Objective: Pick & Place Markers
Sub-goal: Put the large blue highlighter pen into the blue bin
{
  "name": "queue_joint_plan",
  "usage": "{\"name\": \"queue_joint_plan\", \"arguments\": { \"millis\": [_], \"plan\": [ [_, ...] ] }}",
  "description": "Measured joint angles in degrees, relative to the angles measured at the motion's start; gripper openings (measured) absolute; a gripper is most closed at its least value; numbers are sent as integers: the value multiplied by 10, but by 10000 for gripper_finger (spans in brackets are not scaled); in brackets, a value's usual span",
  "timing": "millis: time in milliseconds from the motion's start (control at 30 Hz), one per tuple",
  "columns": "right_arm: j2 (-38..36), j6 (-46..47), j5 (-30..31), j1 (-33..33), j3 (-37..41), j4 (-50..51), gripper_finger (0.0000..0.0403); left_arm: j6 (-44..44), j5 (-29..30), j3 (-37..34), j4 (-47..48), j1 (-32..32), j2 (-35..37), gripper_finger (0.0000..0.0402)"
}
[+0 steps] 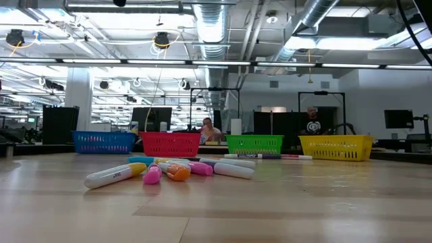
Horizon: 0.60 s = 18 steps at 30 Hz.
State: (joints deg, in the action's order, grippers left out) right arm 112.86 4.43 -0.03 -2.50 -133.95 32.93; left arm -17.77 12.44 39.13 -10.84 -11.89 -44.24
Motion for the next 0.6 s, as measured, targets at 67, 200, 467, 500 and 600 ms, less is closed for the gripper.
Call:
{"name": "queue_joint_plan", "arguments": {
  "millis": [67,200,467,500,600],
  "plan": [
    [0,0,0,0,0,0,68,0,0,0,-10,1,-9,151],
    [0,0,0,-1,0,0,68,0,0,0,-48,13,-23,151],
    [0,0,0,-11,0,0,68,0,1,0,-114,44,-64,151],
    [0,-1,0,-13,0,0,68,0,-1,0,-127,46,-70,151],
    [0,-4,0,-16,0,0,68,1,-12,0,-151,46,-85,153]
  ]
}}
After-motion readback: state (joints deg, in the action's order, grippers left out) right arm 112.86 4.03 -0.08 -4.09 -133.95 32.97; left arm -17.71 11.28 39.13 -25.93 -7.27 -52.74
